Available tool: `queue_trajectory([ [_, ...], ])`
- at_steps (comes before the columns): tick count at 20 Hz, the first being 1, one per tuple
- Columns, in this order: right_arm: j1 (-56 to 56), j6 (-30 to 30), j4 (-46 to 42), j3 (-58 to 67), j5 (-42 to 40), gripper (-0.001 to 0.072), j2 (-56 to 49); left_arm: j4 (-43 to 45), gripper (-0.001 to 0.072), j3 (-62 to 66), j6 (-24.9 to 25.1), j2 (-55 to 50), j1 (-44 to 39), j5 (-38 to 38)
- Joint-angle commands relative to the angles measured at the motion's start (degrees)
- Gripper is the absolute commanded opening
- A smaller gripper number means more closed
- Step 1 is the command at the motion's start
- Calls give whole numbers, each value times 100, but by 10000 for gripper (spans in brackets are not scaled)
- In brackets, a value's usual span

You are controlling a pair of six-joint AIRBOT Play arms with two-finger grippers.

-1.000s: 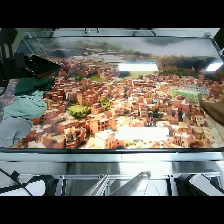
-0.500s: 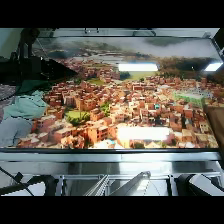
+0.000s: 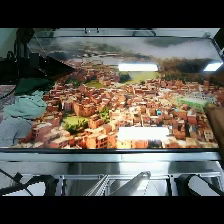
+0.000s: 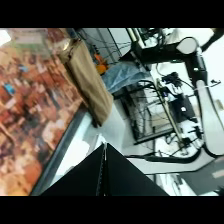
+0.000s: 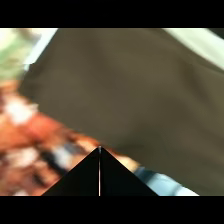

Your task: Fold the shirts.

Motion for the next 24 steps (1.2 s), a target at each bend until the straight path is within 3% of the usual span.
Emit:
queue_trajectory([
  [1,1438,-505,1410,317,-50,20,192,1196,11,-4,-225,341,-13,404],
  [3,2417,-505,1521,138,-66,20,295,2022,12,-240,-485,863,-249,638],
  [7,4240,-503,1521,-962,-221,18,715,2363,20,-1993,-640,2371,-588,1049],
  [10,5121,-435,1523,-2133,-800,19,1252,2527,20,-3486,-813,3418,-658,1519],
  [14,5093,-730,1521,-2612,-1047,19,1333,2509,20,-4380,-1021,4203,-656,1725],
  [24,5053,-704,1523,-2614,-957,20,1325,2509,20,-4417,-1198,4918,-656,1939],
])
